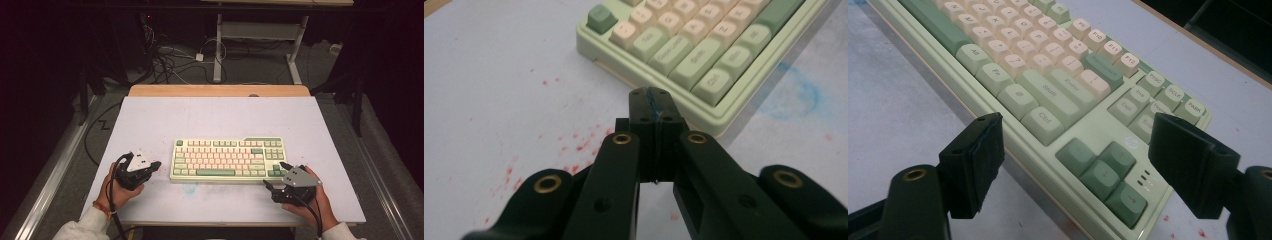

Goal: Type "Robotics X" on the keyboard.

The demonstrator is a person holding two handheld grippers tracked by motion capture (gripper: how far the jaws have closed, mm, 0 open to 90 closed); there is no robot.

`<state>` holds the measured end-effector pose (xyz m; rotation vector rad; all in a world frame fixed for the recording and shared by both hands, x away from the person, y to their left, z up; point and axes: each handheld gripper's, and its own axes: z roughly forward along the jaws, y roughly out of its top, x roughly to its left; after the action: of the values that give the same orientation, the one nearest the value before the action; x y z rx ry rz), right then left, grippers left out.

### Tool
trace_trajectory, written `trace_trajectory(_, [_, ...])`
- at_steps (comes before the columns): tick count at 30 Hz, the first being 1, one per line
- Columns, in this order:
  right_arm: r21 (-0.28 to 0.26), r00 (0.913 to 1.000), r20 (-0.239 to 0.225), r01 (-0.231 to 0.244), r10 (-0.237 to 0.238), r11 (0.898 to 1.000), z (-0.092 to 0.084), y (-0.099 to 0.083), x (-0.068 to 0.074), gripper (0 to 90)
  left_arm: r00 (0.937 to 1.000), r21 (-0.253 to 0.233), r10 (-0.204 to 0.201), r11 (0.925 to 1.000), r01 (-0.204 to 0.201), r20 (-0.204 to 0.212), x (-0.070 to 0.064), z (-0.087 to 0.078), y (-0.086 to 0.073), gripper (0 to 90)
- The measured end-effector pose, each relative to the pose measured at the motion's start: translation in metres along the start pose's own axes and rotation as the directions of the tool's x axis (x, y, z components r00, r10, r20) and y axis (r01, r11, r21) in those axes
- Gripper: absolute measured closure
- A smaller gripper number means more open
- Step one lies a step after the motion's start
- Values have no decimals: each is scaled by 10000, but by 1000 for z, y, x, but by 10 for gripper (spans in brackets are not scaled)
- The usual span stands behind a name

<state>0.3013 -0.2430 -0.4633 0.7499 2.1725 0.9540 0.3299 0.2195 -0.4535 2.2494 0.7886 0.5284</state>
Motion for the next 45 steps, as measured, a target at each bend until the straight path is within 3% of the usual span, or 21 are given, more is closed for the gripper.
trace_trajectory(10, [81, 9999, -129, 93, -92, 9999, 1, 0, 1, 230, 9972, 167, 605, 9980, -613, 448, -10, 19, 29, 878])
trace_trajectory(16, [96, 9998, -133, 124, -122, 9999, 2, 0, 1, 230, 9913, 292, 1089, 9934, -1113, 741, -17, 35, 49, 878])
trace_trajectory(24, [163, 9998, -168, 118, -115, 9998, 3, -1, 1, 230, 9831, 529, 1410, 9876, -1479, 1171, -24, 56, 66, 877])
trace_trajectory(32, [228, 9997, -214, 158, -153, 9996, 4, -2, 1, 231, 9801, 598, 1460, 9861, -1551, 1347, -25, 66, 74, 875])
trace_trajectory(45, [249, 9995, -260, 201, -195, 9995, 4, -2, 1, 232, 9776, 867, 1665, 9801, -1783, 1289, -28, 77, 78, 874])
